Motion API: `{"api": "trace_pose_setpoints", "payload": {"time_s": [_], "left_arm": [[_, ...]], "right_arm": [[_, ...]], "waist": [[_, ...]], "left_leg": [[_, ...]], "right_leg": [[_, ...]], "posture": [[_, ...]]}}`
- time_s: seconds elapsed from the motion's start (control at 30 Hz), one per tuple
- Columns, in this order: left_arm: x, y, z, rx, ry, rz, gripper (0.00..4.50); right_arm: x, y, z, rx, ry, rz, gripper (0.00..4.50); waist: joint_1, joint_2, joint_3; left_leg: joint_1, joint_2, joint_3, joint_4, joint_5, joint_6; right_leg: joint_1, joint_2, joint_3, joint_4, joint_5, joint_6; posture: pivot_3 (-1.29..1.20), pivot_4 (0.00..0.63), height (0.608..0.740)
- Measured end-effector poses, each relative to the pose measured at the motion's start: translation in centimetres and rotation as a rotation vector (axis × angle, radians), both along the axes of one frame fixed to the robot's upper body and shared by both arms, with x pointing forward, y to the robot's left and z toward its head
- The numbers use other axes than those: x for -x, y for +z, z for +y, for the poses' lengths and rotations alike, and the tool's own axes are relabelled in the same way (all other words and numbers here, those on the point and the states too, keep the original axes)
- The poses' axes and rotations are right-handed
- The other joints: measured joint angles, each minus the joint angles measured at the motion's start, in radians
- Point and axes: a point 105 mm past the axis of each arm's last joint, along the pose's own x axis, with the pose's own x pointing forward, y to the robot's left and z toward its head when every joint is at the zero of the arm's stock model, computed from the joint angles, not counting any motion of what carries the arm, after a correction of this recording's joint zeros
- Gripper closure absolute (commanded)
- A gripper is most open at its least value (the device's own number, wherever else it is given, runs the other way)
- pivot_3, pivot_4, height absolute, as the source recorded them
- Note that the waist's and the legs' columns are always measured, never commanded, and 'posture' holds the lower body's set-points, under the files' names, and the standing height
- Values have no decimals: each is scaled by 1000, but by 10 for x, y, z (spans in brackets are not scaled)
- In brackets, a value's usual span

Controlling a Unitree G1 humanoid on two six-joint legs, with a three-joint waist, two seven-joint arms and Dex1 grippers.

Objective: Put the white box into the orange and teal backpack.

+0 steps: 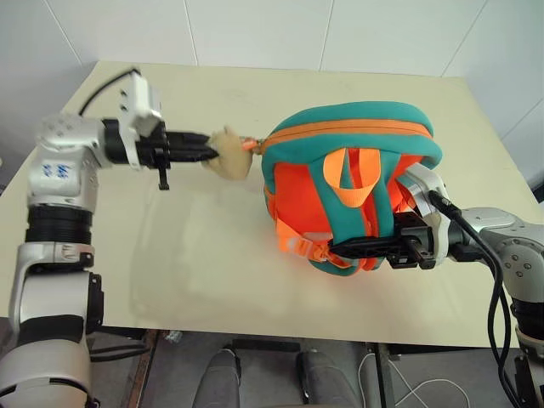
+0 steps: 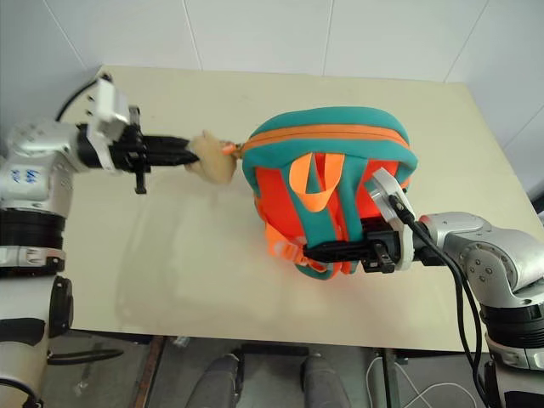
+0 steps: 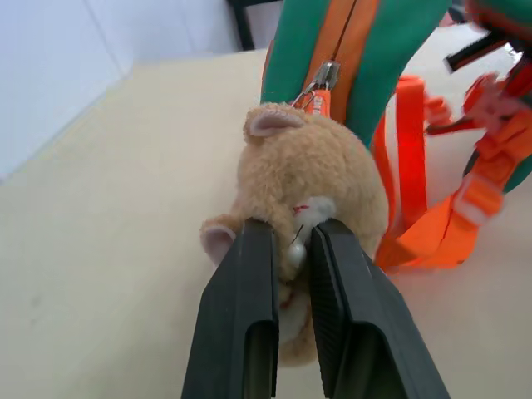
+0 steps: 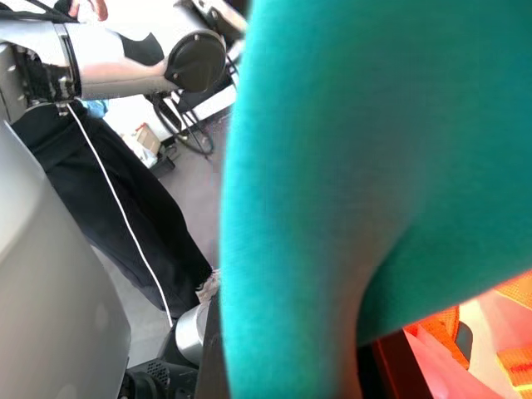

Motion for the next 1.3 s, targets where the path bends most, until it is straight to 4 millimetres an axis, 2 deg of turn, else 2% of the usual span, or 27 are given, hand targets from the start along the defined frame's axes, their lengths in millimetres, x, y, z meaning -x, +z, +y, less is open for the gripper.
{"api": "trace_pose_setpoints", "payload": {"time_s": [0.1,0.2,0.4,0.43,0.53,0.67,0.83,0.87,0.9,0.97,1.03,1.1,1.3], "left_arm": [[-11,-44,-17,-11,2,68,4222],[-14,-75,-34,-22,-10,121,4222],[-15,-97,-48,2,-12,124,4222],[-13,-100,-46,11,-13,129,4231],[-3,-100,-43,69,-19,151,3296],[25,-92,-31,117,-20,193,2029],[55,-93,-7,75,46,236,488],[59,-91,-3,81,60,245,194],[62,-89,2,84,76,248,19],[68,-86,9,83,101,255,19],[76,-84,9,70,95,255,19],[85,-79,7,69,78,251,19],[90,-68,12,41,81,228,19]], "right_arm": [[1,-1,0,0,-12,1,4500],[2,-1,0,-3,-20,2,4500],[-1,-8,2,-2,-69,4,4500],[-4,-9,3,0,-94,-6,4182],[-11,-13,6,-10,-156,5,3249],[-14,-11,-5,-28,-246,-15,1886],[-22,-1,-31,-22,-412,-143,194],[-22,0,-36,-15,-430,-158,0],[-20,0,-42,0,-439,-169,0],[-18,-1,-50,35,-454,-183,0],[-17,-2,-58,31,-469,-179,0],[-17,-6,-77,54,-519,-180,0],[-24,-3,-112,147,-594,-306,0]], "waist": [[4,0,0],[3,0,0],[2,2,-1],[2,1,-1],[2,1,-1],[-2,1,-1],[-1,1,-1],[0,1,-1],[2,1,-1],[3,1,-1],[1,1,-1],[2,1,-1],[-4,1,-1]], "left_leg": [[-1,0,0,3,0,0],[-2,-1,0,3,0,1],[0,0,0,4,0,1],[0,-1,0,4,0,1],[-1,-1,0,5,0,1],[-1,0,0,3,0,1],[1,0,0,0,0,1],[1,0,0,1,0,1],[1,0,0,1,0,1],[2,0,1,1,0,1],[2,0,1,0,0,1],[2,0,1,-1,0,1],[9,0,5,-8,0,1]], "right_leg": [[0,0,0,0,0,1],[0,0,0,0,1,1],[1,0,0,1,1,1],[2,0,0,1,1,1],[2,-1,0,1,2,2],[1,-1,0,1,1,1],[1,-1,0,1,1,0],[2,-1,0,1,1,0],[2,-2,0,0,1,0],[3,-2,0,-2,2,-1],[4,-2,0,-3,2,-1],[4,-2,0,-4,2,-1],[5,-2,4,-5,2,-2]], "posture": [[0,150,740],[0,150,740],[0,150,740],[0,150,740],[0,150,740],[0,150,740],[0,150,740],[0,150,740],[0,150,740],[0,150,740],[0,150,740],[0,150,740],[0,150,740]]}}
